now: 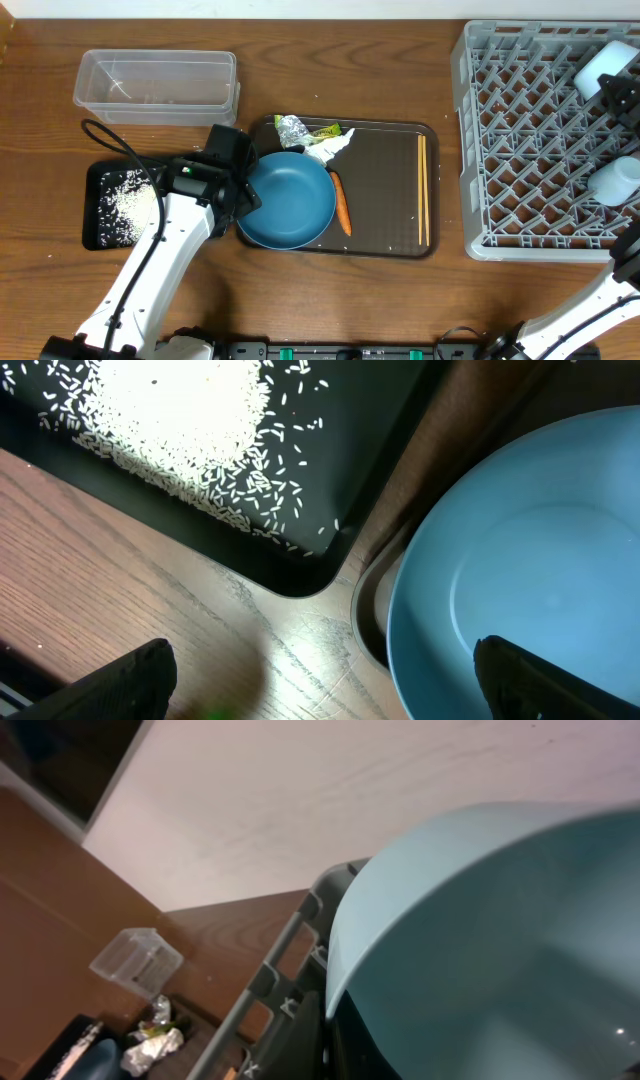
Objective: Sort waste into correct bins and load items into the dishwasher rack
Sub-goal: 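Open the right gripper and lift it off the bowl, then move the right gripper left to the wooden chopsticks on the tray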
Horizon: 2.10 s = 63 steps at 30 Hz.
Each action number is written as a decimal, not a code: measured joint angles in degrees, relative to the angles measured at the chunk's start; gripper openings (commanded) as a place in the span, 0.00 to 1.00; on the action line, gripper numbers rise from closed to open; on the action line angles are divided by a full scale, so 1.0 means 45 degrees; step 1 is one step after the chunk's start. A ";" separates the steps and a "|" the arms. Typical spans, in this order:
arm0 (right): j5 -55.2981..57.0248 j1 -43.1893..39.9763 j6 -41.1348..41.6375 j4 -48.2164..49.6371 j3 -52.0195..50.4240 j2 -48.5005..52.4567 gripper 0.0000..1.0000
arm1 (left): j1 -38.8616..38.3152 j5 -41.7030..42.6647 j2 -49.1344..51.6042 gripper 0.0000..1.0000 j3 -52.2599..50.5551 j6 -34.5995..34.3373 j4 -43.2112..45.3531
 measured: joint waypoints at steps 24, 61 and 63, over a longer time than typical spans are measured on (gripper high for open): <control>-0.0418 -0.0651 0.1355 0.1093 0.0044 0.0923 0.13 | 0.0000 0.0000 0.0000 0.98 0.0000 0.0000 0.0000; -0.0175 -0.0452 1.9424 1.8612 0.0029 -0.1797 0.99 | 0.0000 0.0000 0.0000 0.98 0.0000 0.0000 0.0010; -0.0311 0.0743 1.9331 1.8622 0.0029 -0.2055 0.99 | 0.0000 0.0000 0.0000 0.98 0.0000 0.0000 0.0005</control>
